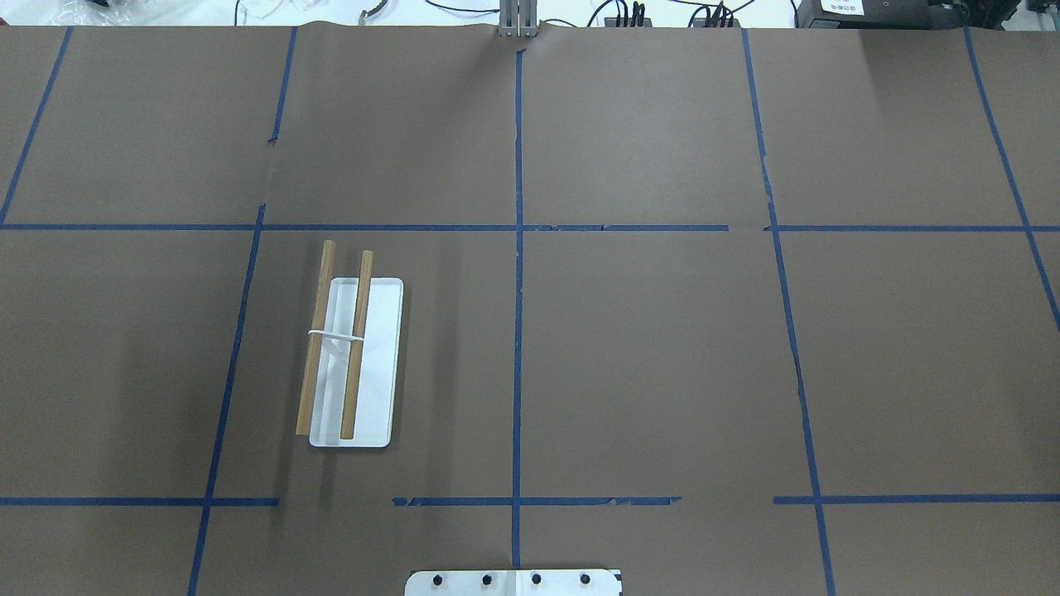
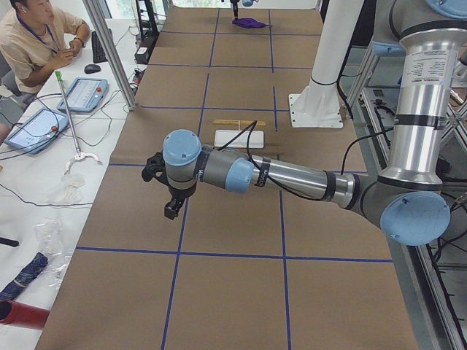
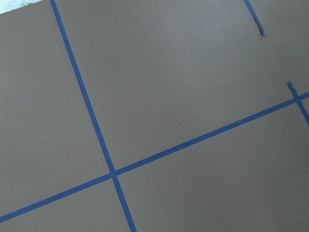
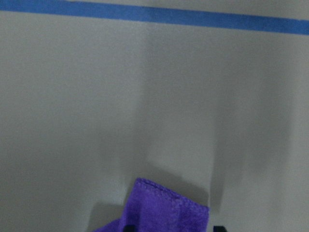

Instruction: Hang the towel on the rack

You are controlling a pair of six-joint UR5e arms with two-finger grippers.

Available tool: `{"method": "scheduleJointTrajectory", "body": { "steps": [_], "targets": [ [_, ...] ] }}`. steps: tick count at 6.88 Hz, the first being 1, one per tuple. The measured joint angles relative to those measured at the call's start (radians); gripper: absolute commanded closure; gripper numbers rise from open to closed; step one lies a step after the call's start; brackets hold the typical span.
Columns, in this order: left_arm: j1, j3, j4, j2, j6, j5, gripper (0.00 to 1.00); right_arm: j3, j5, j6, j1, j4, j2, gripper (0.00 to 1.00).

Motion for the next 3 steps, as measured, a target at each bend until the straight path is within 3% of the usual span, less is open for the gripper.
{"method": "scheduleJointTrajectory", "body": {
  "steps": [1,2,3],
  "targets": [
    [0.0,0.0,-0.001,0.0,0.0,0.0,0.0,0.0,0.009,0.001,-0.005,0.0,0.0,0.4],
    [0.0,-0.002,-0.001,0.0,0.0,0.0,0.0,0.0,0.02,0.001,-0.01,0.0,0.0,0.6],
    [0.0,-0.004,-0.001,0.001,-0.001,0.0,0.0,-0.001,0.027,0.001,-0.015,0.0,0.0,1.0]
  ]
}}
